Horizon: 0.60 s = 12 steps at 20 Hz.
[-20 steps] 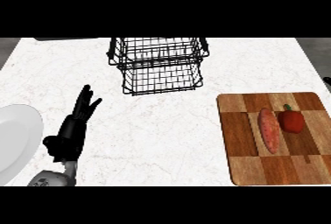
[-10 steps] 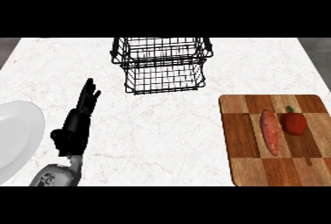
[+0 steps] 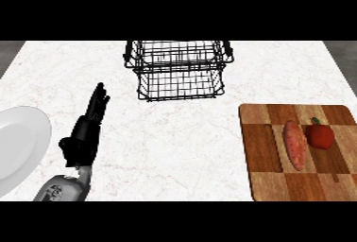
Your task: Pick the bell pepper from the cutting board and place it in the tiered basket
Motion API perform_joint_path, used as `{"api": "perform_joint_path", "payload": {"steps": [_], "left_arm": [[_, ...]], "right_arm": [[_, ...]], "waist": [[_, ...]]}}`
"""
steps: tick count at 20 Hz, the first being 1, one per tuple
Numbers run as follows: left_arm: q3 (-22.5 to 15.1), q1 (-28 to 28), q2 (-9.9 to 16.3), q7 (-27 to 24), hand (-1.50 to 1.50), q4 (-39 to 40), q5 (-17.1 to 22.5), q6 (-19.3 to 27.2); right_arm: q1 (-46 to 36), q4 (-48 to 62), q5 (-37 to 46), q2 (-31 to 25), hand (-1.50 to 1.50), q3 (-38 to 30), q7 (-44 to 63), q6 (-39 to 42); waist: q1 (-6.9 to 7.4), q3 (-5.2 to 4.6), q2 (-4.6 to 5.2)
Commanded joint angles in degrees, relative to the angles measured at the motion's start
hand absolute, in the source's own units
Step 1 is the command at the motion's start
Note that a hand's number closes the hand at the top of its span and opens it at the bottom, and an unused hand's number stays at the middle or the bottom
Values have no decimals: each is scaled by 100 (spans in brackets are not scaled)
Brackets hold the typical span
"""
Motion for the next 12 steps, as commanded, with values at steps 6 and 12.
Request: {"api": "perform_joint_path", "payload": {"steps": [6, 12], "left_arm": [[18, -97, -151, 119, 0, 34, -124, -108], [271, -154, -161, 100, 0, 135, -231, -242]], "right_arm": [[-139, -1231, 1421, 181, -150, 704, 854, -576], [-9, -2389, 1088, 585, -150, 550, 2057, -277]], "waist": [[102, -7, 14], [29, -9, -4]]}}
